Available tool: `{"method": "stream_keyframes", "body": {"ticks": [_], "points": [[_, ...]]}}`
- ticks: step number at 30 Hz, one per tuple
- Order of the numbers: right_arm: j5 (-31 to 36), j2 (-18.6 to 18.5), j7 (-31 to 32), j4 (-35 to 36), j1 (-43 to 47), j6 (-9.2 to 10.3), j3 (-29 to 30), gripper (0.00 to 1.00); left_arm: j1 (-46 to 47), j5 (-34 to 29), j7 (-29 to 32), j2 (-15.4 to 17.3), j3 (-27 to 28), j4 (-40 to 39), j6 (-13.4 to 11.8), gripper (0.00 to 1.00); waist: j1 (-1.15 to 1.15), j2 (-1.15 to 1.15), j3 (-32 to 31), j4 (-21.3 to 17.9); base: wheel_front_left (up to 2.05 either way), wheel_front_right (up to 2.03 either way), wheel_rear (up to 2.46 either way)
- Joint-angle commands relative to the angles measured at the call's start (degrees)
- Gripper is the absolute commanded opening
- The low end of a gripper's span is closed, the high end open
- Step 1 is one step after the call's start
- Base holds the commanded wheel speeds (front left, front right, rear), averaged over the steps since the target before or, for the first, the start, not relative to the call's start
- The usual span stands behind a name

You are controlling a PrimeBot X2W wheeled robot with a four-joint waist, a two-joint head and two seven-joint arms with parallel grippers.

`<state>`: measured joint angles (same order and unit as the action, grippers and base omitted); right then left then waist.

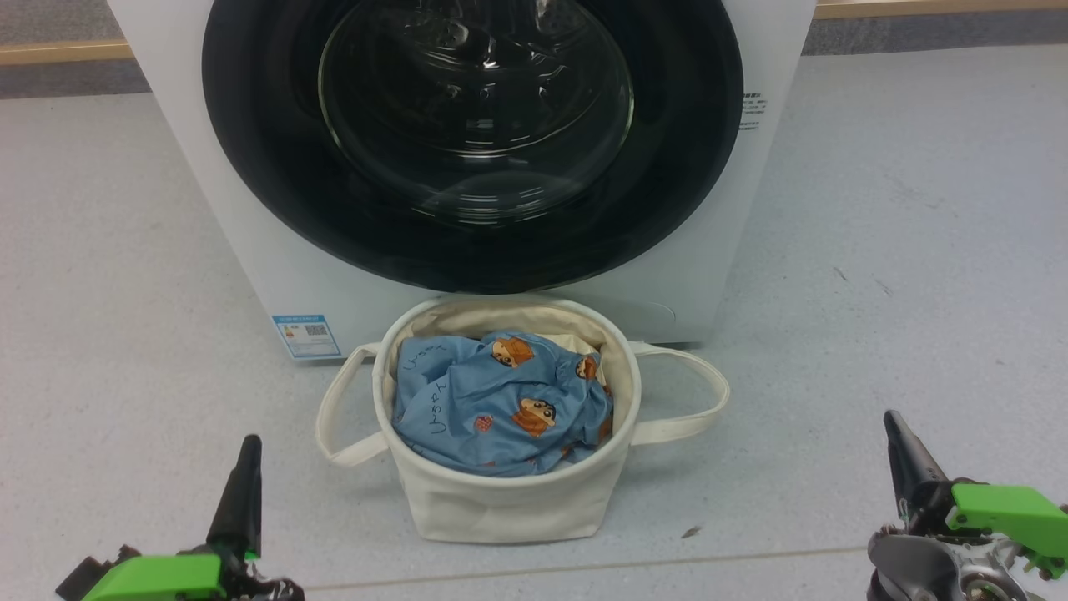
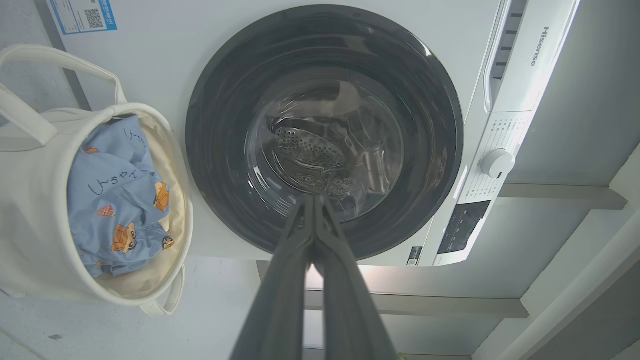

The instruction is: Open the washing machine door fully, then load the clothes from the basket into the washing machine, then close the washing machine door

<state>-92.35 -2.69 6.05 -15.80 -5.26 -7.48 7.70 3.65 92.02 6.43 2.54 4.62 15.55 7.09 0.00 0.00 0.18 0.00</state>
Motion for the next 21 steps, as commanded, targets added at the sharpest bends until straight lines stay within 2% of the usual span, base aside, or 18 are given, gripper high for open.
{"method": "stream_keyframes", "body": {"ticks": [1, 21], "points": [[0.2, -0.2, 0.5, 1.8, -0.9, -0.01, -1.1, 0.0, 2.5, 0.2, 0.0, 0.3, 1.9, -1.5, 0.4, 0.0, 0.0, 0.0, 0.0, 0.0, 0.0, 0.0, 0.0], [0.2, -0.2, 0.5, 1.8, -0.9, -0.01, -1.2, 0.0, 2.5, 0.2, 0.0, 0.3, 1.9, -1.5, 0.4, 0.0, 0.0, 0.0, 0.0, 0.0, 0.0, 0.0, 0.0]]}}
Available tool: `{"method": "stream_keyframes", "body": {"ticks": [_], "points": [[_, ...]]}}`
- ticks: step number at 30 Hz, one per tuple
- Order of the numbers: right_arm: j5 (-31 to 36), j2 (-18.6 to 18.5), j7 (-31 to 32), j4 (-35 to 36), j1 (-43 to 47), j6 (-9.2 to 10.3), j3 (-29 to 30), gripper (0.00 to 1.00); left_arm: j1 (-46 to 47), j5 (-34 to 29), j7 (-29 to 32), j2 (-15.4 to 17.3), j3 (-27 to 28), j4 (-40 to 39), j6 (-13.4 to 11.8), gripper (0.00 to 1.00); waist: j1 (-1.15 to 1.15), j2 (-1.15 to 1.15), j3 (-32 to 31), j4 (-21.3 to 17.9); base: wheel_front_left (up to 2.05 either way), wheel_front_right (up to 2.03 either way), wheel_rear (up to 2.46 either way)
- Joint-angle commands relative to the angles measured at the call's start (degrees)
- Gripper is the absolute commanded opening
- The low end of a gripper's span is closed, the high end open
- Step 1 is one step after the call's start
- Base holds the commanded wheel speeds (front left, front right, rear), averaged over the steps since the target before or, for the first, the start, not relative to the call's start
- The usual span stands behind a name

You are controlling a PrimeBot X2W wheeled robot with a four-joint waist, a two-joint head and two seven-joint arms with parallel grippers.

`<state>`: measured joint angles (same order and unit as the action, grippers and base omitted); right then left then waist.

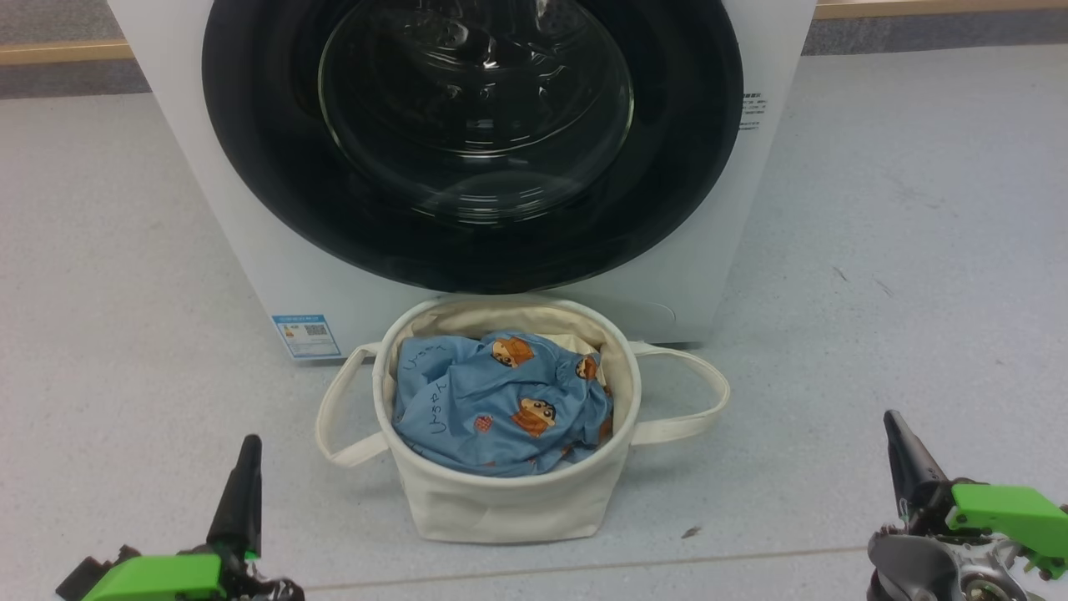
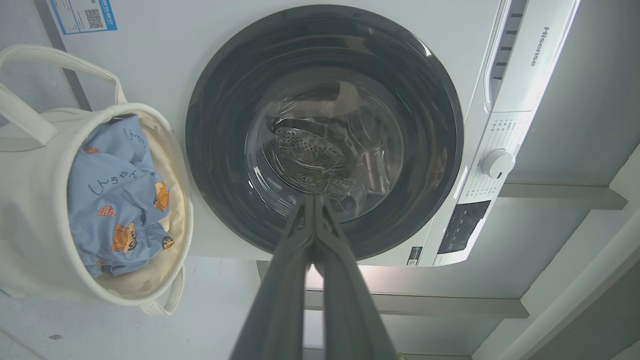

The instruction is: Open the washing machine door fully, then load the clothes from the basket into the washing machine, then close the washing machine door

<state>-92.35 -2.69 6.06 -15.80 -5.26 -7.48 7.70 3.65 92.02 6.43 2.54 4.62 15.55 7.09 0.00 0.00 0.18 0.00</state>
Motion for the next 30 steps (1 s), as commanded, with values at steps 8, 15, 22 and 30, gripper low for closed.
{"method": "stream_keyframes", "body": {"ticks": [8, 15, 22, 30], "points": [[0.0, 0.2, -0.1, -2.1, 0.4, -0.01, -0.1, 1.0, -0.7, 0.0, 0.0, -0.2, -0.1, 2.0, -0.1, 1.0, 0.0, 0.0, 0.0, 0.0, 0.0, 0.0, 0.0], [-0.1, 0.3, -1.1, -2.9, -0.2, -0.01, -0.5, 1.0, -0.4, 0.0, -0.4, 0.1, 0.3, 2.7, -0.4, 1.0, -0.13, 0.0, -0.1, 0.2, 0.0, 0.0, 0.0], [0.5, 0.2, -2.4, -2.8, -1.3, -0.01, -1.1, 1.0, 0.5, -1.1, -1.2, 0.8, 0.5, 2.5, -0.4, 1.0, -0.01, 0.0, -0.1, 0.5, 0.0, 0.0, 0.0], [2.2, 0.1, -3.8, -1.2, -2.5, -0.01, -1.2, 1.0, 1.3, -3.2, -2.7, 1.7, 0.3, 1.9, -0.3, 1.0, 0.0, 0.0, -0.1, 0.8, 0.0, 0.0, 0.0]]}}
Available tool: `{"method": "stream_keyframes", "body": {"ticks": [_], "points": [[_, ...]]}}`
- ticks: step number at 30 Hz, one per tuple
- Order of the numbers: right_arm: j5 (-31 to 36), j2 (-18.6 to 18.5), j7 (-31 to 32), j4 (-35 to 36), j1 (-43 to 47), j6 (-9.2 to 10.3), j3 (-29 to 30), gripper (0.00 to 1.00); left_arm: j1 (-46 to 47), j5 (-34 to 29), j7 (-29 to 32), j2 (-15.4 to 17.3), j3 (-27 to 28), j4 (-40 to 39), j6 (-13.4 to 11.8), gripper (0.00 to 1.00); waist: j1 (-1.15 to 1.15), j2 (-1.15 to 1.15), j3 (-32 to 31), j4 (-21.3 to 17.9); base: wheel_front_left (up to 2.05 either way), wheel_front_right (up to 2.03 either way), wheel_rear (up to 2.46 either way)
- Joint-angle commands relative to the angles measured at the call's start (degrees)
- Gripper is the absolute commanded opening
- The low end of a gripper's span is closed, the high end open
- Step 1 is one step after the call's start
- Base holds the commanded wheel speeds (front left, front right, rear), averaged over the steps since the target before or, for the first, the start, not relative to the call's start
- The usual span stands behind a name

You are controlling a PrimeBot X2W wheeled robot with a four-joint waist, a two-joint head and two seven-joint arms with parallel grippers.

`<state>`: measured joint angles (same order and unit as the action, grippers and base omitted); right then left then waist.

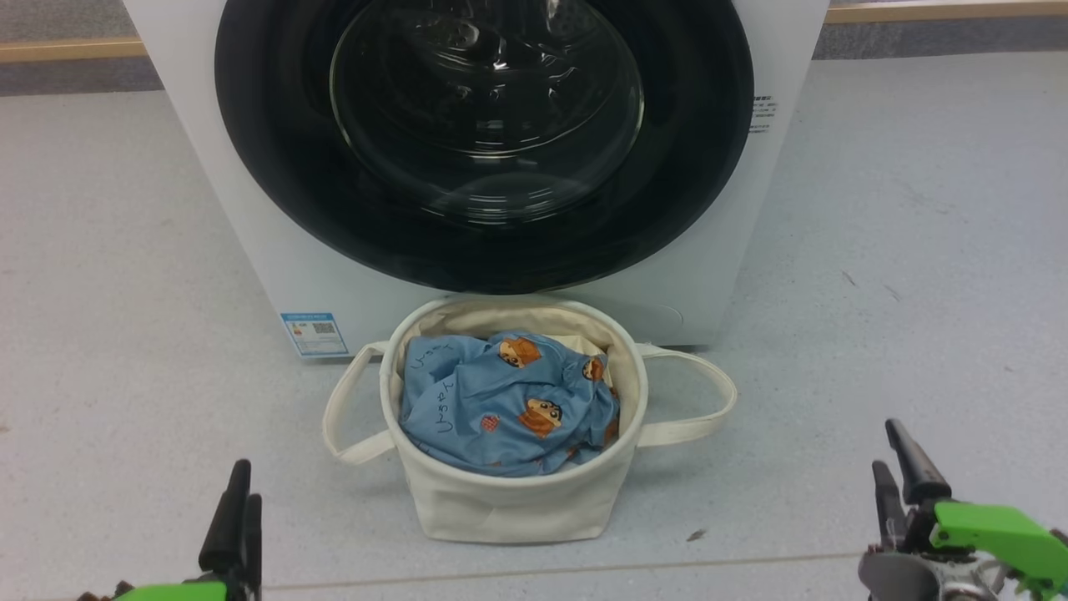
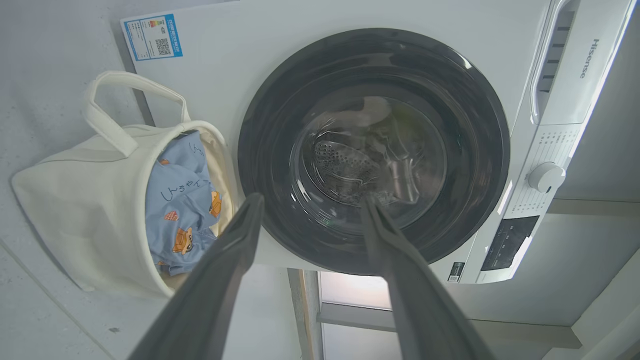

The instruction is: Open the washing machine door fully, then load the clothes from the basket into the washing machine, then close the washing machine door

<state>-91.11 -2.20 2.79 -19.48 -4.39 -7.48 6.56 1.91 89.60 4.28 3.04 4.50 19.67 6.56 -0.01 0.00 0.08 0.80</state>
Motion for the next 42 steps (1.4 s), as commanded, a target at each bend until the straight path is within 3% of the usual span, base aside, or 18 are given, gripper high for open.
{"method": "stream_keyframes", "body": {"ticks": [1, 13, 25, 42], "points": [[1.4, -0.3, -0.7, 2.6, -3.4, -0.01, 0.1, 1.0, 3.1, -1.2, -0.8, 1.4, 0.4, -2.3, 0.1, 1.0, 0.0, 0.0, 0.0, 0.1, 0.0, 0.0, 0.0], [10.6, -1.3, -2.6, 5.3, -4.6, -0.01, -3.0, 1.0, 4.0, -8.7, -3.3, 3.8, -2.1, -2.8, -0.5, 1.0, 0.0, 0.0, -0.1, 0.5, 0.0, 0.0, 0.0], [26.6, -3.0, -4.6, 4.8, -6.6, -0.01, -8.2, 1.0, 5.4, -23.6, -5.8, 6.5, -5.0, -3.3, -2.4, 1.0, 0.0, 0.0, 0.0, 1.3, 0.0, 0.0, 0.0], [38.5, -4.4, -7.4, 5.4, -9.0, -0.01, -13.2, 1.0, 6.9, -36.8, -8.7, 7.5, -4.6, -2.6, -2.8, 1.0, 0.0, 0.0, -0.1, 2.1, 0.0, 0.0, 0.0]]}}
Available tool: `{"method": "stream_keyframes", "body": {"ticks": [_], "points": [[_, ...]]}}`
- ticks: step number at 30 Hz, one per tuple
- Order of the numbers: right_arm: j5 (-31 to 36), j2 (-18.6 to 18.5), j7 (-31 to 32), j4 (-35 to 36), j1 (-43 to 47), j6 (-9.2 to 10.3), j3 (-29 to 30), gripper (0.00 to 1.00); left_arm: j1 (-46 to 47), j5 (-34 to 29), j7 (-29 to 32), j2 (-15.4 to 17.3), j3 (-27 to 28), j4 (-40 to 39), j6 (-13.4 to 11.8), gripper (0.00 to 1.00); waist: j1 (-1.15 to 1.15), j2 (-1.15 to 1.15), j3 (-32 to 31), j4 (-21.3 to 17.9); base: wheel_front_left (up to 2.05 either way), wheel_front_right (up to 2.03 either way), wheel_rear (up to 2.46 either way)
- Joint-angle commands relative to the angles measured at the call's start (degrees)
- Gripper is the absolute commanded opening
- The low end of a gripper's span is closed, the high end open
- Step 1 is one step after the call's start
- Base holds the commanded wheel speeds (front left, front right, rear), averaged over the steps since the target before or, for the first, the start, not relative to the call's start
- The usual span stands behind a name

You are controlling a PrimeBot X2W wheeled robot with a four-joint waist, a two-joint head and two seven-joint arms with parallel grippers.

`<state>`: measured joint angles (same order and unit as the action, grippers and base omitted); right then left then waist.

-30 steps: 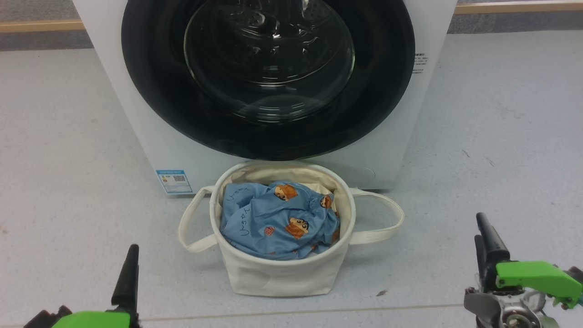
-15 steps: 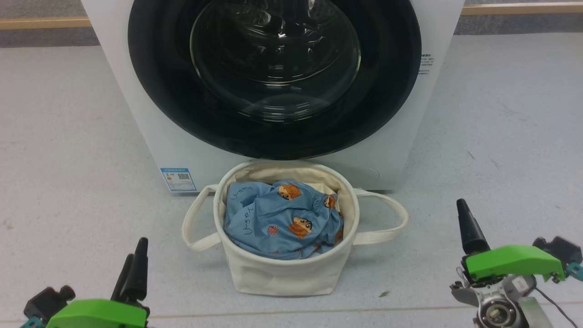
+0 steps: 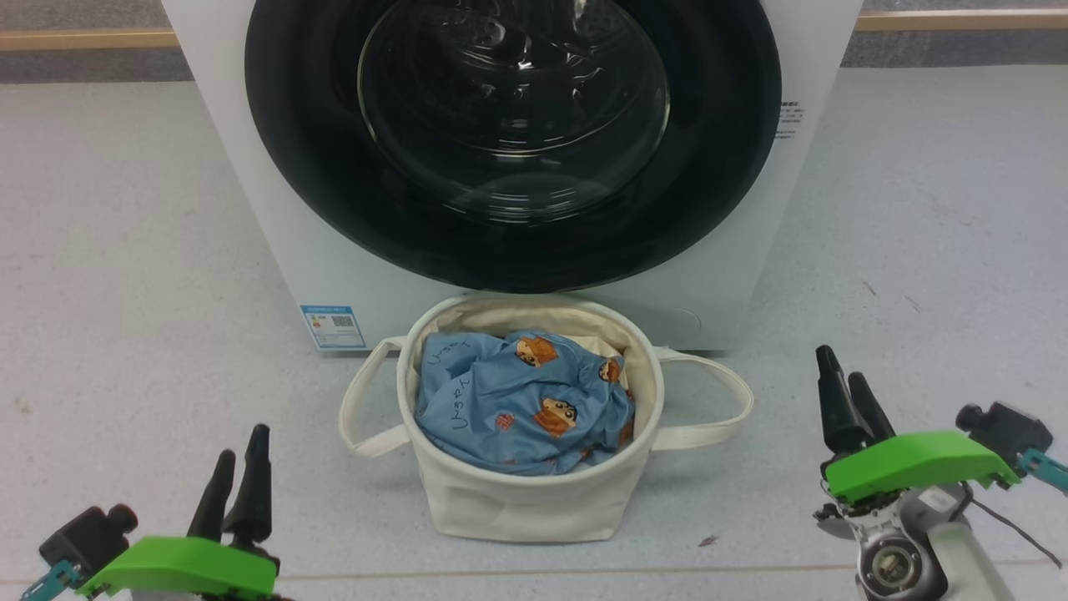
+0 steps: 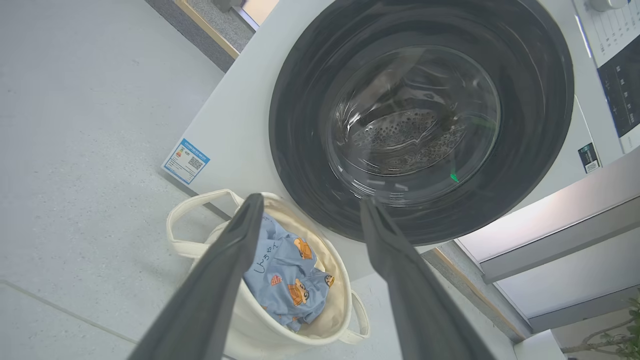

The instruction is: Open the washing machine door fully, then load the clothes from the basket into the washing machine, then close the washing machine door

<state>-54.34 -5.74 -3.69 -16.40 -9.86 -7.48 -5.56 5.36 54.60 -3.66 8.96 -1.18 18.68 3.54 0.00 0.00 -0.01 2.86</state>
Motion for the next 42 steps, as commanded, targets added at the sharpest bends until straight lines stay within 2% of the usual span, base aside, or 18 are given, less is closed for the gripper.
{"method": "stream_keyframes", "body": {"ticks": [1, 42], "points": [[2.3, -1.0, -1.1, 2.4, -3.6, -0.01, -1.3, 1.0, 3.5, -2.5, -0.9, 1.6, 1.2, -1.6, 0.3, 1.0, 0.0, 0.0, 0.0, 0.1, 0.0, 0.0, 0.0], [26.6, -4.3, -8.0, 2.5, -8.5, -0.01, -11.1, 1.0, 7.7, -29.9, -8.0, 3.2, 4.1, 0.4, 1.7, 1.0, 0.0, 0.0, -0.6, 2.3, 0.0, 0.0, 0.0]]}}
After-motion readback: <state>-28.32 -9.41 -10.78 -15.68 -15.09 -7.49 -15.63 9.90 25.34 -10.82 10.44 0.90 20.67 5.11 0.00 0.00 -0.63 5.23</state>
